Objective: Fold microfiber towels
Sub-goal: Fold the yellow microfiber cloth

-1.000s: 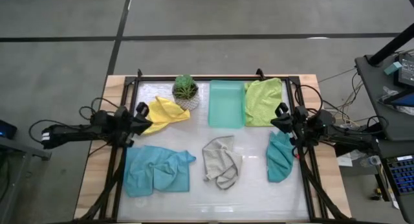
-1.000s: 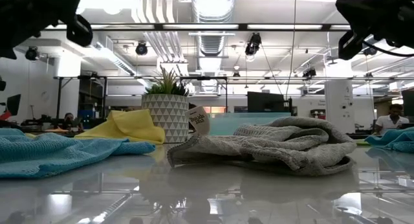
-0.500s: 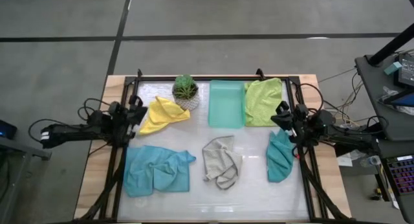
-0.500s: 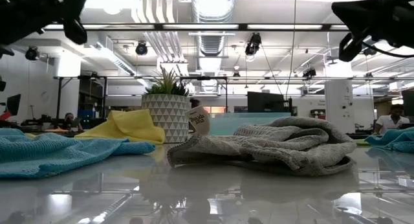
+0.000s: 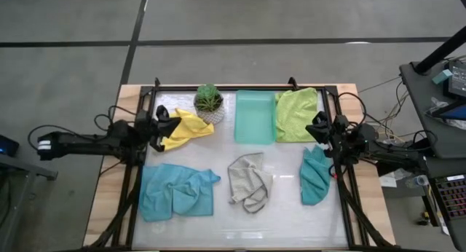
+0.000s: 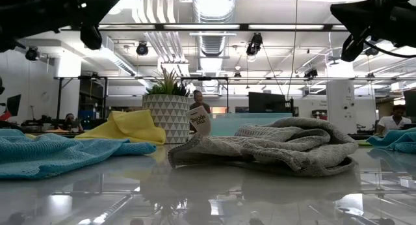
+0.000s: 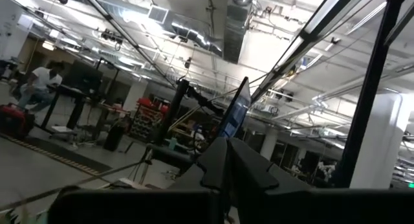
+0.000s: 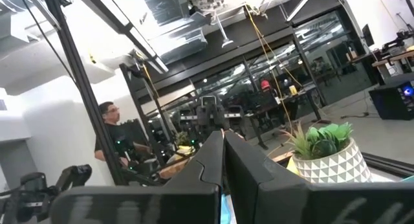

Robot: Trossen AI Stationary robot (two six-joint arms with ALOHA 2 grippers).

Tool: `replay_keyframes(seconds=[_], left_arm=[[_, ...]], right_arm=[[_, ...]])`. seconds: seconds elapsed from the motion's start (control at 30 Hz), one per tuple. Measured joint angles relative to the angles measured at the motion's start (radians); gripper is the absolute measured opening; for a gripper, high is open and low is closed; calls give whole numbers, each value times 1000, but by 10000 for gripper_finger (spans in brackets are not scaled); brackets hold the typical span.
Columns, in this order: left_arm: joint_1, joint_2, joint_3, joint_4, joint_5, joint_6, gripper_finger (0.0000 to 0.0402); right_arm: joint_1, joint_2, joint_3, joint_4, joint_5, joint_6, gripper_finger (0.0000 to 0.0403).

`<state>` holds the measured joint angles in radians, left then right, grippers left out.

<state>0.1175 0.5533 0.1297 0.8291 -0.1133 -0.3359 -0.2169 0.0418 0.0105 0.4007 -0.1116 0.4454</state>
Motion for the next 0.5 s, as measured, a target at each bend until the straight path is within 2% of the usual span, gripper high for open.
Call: replay_keyframes(seconds=[0.1,0.2,0.4,0.5], left_arm=[[0,63,36,-21,1,-15,3],[0,115,88,-123,13,-88,3],[0,219,249,-522,30,-101,3],[0,268,339,-660,31,-95,3]], right_arm=[[0,0,0,-1,0,0,9],[0,0,0,1,0,0,9],[0,0,0,32,1,0,9],[0,0,0,31,1,0,9]])
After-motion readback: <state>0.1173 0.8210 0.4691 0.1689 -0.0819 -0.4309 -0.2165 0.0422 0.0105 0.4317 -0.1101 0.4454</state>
